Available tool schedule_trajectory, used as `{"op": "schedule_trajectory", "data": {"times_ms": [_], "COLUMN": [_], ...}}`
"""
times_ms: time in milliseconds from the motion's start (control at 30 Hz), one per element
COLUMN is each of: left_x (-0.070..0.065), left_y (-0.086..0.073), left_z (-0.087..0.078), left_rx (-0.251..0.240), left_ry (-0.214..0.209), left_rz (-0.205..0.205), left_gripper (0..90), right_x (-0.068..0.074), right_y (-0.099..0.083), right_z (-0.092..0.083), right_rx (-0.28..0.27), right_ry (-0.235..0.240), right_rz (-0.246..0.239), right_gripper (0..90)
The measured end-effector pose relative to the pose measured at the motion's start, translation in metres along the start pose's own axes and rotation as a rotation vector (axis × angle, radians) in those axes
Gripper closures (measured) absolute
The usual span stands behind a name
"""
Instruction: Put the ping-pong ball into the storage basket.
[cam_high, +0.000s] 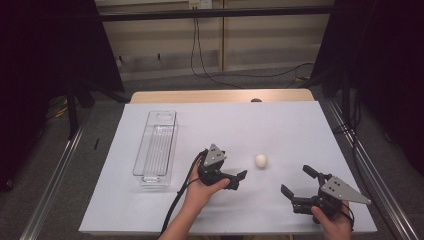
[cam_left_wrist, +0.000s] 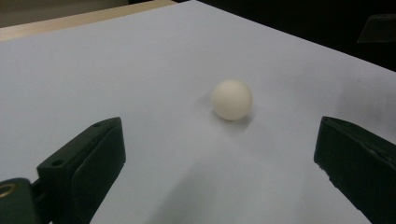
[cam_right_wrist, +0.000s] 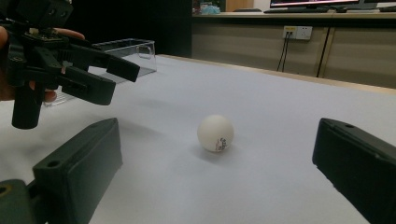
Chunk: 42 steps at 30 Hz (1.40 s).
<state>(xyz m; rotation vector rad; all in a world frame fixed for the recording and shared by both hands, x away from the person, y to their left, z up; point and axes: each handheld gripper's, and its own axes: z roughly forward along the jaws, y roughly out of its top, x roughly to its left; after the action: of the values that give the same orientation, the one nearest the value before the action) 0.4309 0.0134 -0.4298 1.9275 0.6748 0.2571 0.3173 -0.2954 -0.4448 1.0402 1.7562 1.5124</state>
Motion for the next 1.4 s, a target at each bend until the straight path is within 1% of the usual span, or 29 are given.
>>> {"op": "schedule_trajectory", "data": {"times_ms": [33,100,133,167,233,267,300,333,367,433,467,500,567,600,633,700,733,800,867,933,1000,1100,1267,1300,1367,1400], "left_x": [0.001,0.0,0.001,0.001,0.0,-0.001,-0.002,-0.002,-0.003,-0.004,-0.003,-0.004,-0.003,-0.003,-0.003,-0.002,-0.002,-0.002,-0.002,-0.002,-0.002,-0.002,-0.003,-0.003,-0.003,-0.003], "left_y": [0.0,0.0,0.0,0.0,0.001,0.001,0.002,0.003,0.004,0.006,0.006,0.007,0.007,0.008,0.008,0.008,0.008,0.008,0.008,0.008,0.009,0.009,0.011,0.011,0.012,0.012], "left_z": [0.0,0.001,0.002,0.002,0.003,0.003,0.004,0.005,0.005,0.007,0.008,0.008,0.01,0.011,0.011,0.013,0.013,0.014,0.014,0.015,0.016,0.017,0.018,0.018,0.019,0.02], "left_rx": [0.007,0.004,0.005,0.01,0.011,0.007,0.016,0.008,0.01,0.008,0.01,0.015,0.015,0.023,0.024,0.023,0.026,0.024,0.037,0.035,0.032,0.037,0.041,0.042,0.036,0.047], "left_ry": [0.0,0.002,-0.002,0.004,-0.001,-0.004,-0.003,-0.012,-0.008,-0.015,-0.019,-0.012,-0.019,-0.004,-0.007,-0.013,-0.005,-0.008,0.0,-0.002,-0.015,-0.001,0.0,0.0,-0.002,-0.004], "left_rz": [0.007,-0.001,0.001,0.003,-0.002,0.001,0.006,0.001,0.001,0.003,0.011,0.007,0.008,0.005,0.011,0.007,0.008,-0.001,0.005,0.003,0.005,0.002,0.003,0.008,-0.003,0.006], "left_gripper": [2.3,2.4,2.4,2.4,2.4,2.4,2.4,2.4,2.4,2.4,2.4,2.4,2.4,2.4,2.4,2.4,2.4,2.4,2.4,2.4,2.4,2.4,2.4,2.4,2.4,2.4], "right_x": [0.0,0.0,0.0,0.0,0.0,0.0,0.0,0.0,0.0,0.0,0.0,0.0,0.0,-0.001,-0.001,0.0,0.0,0.0,-0.001,-0.001,-0.001,0.0,-0.002,-0.001,-0.002,-0.001], "right_y": [0.0,0.0,0.0,0.0,0.0,0.0,0.0,0.0,0.0,0.0,0.0,0.0,0.0,0.0,0.0,0.0,0.0,0.0,0.0,0.0,0.0,0.0,0.0,0.0,0.0,0.0], "right_z": [0.0,0.0,0.0,0.0,0.0,0.0,0.0,0.0,0.0,0.0,-0.001,-0.001,-0.001,0.0,0.0,-0.001,-0.001,-0.001,0.0,0.0,-0.001,-0.001,-0.001,-0.001,-0.001,-0.001], "right_rx": [0.001,0.002,0.001,-0.001,-0.001,-0.001,0.0,0.002,0.0,-0.002,-0.002,-0.002,-0.003,-0.005,-0.005,-0.001,-0.001,-0.002,-0.005,-0.005,-0.003,-0.003,-0.005,-0.006,-0.006,-0.005], "right_ry": [0.0,-0.001,0.0,0.0,-0.001,-0.001,0.0,0.0,0.0,-0.002,-0.002,-0.003,-0.005,-0.005,-0.005,-0.003,-0.003,-0.002,-0.004,-0.004,-0.002,-0.003,-0.005,-0.009,-0.009,-0.009], "right_rz": [0.002,0.002,0.002,0.0,-0.001,-0.001,0.0,0.002,0.001,-0.003,0.0,0.004,0.004,0.002,0.002,0.005,0.005,0.003,0.002,0.002,0.002,0.008,0.005,0.012,0.011,0.015], "right_gripper": [1.1,1.1,1.1,1.1,1.1,1.1,1.1,1.1,1.1,1.1,1.1,1.1,1.1,1.1,1.1,1.1,1.1,1.1,1.1,1.1,1.1,1.1,1.1,1.1,1.1,1.1]}}
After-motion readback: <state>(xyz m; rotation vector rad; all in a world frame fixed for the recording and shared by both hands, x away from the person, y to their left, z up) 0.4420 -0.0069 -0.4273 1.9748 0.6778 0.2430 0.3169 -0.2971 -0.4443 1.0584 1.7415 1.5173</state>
